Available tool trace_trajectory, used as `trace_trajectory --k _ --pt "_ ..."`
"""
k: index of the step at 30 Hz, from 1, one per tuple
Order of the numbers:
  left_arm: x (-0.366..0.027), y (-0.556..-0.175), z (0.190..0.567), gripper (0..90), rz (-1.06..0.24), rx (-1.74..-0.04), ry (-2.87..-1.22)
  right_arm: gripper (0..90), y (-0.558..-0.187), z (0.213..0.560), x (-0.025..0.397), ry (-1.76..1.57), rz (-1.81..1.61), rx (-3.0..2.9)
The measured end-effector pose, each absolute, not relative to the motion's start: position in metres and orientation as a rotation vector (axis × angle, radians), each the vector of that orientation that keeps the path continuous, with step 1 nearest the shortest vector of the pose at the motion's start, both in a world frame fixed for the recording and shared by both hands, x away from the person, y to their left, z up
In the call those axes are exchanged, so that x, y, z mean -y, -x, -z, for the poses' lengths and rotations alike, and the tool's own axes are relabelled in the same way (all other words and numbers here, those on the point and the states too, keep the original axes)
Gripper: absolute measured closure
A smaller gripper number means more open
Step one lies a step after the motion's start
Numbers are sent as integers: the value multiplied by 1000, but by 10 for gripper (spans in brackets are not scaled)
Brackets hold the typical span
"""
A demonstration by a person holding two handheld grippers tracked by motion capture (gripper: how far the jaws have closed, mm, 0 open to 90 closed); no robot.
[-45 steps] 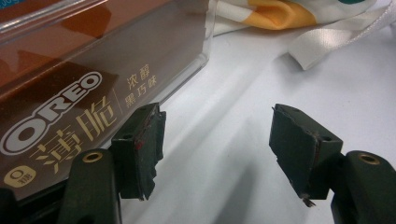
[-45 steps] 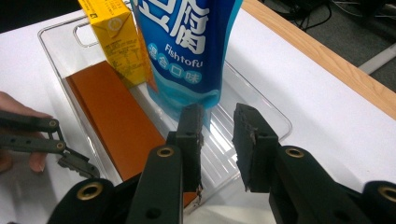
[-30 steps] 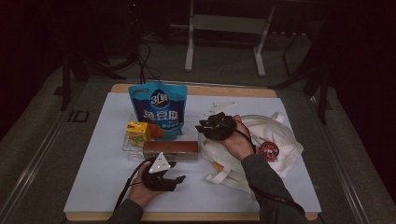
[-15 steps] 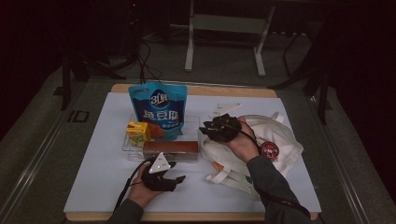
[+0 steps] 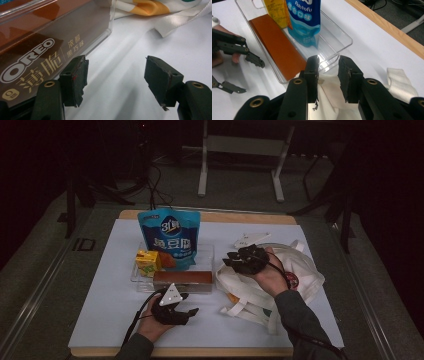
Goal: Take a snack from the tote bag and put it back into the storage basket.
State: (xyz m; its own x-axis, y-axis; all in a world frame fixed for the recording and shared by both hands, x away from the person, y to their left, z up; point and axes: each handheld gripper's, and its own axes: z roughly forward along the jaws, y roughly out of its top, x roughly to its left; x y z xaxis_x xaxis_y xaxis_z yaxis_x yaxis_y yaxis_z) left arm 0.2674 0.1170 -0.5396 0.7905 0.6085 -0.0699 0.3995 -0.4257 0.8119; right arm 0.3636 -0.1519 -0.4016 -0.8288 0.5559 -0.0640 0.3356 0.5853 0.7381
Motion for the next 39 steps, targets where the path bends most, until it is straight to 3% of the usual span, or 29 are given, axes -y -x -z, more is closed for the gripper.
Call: trace_trajectory --k 39 --pt "-117 -268 540 348 -290 -747 -2076 675 -357 407 227 -855 -996 -2490"
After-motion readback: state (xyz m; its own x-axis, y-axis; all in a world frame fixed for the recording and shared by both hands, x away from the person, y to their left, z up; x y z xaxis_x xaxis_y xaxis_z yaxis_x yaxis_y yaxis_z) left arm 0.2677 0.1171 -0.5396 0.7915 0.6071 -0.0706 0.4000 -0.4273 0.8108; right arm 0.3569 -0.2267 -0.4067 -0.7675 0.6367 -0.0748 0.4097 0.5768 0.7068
